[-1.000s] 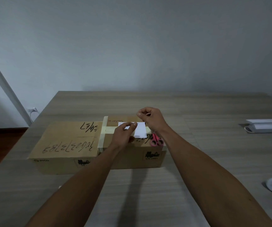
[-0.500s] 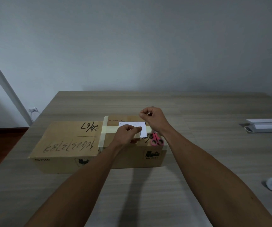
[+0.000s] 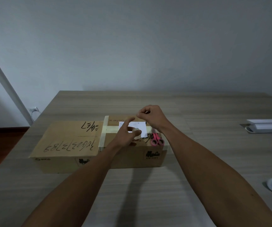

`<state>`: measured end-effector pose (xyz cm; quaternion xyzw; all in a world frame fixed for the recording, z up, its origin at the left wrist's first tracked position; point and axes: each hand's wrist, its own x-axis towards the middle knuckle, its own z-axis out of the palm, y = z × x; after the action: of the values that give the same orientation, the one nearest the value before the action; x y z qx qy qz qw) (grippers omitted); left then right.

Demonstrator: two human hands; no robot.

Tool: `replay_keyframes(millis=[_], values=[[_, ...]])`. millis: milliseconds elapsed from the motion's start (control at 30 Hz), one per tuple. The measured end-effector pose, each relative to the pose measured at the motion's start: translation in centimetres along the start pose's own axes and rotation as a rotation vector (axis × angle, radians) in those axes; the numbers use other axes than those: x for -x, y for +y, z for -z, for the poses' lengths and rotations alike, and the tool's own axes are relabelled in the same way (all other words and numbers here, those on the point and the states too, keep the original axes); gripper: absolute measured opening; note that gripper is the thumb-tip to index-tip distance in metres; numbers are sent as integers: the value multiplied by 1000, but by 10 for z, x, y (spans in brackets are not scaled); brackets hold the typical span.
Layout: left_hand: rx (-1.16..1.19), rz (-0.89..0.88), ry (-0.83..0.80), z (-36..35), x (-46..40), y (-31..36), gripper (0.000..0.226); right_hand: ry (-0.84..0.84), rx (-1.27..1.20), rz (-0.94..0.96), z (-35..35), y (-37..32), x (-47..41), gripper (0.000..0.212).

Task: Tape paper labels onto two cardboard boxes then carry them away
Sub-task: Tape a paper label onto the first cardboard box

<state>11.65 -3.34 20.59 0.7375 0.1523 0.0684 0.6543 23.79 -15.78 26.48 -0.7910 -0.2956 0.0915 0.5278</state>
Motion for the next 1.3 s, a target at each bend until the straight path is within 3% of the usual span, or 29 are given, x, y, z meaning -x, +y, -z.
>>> replay_keyframes(millis=[67,267,500,633,667,733,833,933,1133,1300], values=[[4,-17,-47,3,-2,2,72,3,27,19,1,0,-2,9],[-7,-31,-125,2,-1,11,59,27,36,15,5,1,-4,7],[-85,-103,-134,-1,-2,12,70,30,-5,-41,7,0,-3,5],[-121,-109,-165,0,-1,6,68,159,-88,-279,5,11,-12,52],[-109,-103,-164,0,0,4,67,225,-36,-338,5,16,-14,45],[-62,-94,-142,2,1,1,64,275,196,-413,9,28,-11,9],[-42,-88,-109,5,-4,-6,64,36,567,-515,14,43,6,24],[-54,-77,-94,7,-9,-7,63,-143,666,-576,12,54,23,31],[-89,-84,-114,8,-16,1,63,-47,696,-591,5,58,31,38],[-88,-46,-85,11,-21,3,61,-28,782,-592,0,53,33,32]])
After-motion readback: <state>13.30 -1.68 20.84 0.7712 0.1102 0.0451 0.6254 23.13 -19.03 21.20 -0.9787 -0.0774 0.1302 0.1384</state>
